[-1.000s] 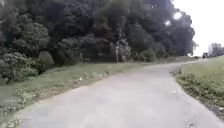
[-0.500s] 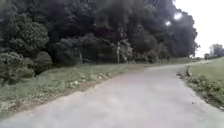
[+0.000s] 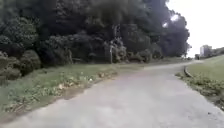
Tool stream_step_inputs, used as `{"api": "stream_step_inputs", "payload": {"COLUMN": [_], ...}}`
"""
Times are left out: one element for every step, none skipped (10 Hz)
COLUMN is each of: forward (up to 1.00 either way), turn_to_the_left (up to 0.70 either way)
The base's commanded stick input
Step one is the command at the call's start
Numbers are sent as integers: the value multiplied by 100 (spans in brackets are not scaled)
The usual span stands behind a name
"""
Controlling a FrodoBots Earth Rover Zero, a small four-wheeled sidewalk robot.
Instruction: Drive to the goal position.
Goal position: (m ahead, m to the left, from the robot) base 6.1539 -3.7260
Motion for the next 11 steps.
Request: {"api": "stream_step_inputs", "payload": {"forward": [100, 100, 100, 100, 100, 100, 100, 100, 100, 100, 100], "turn_to_the_left": [-40, -40, -18, 0, 0, 0, 0, 0, 0, 0, 0]}}
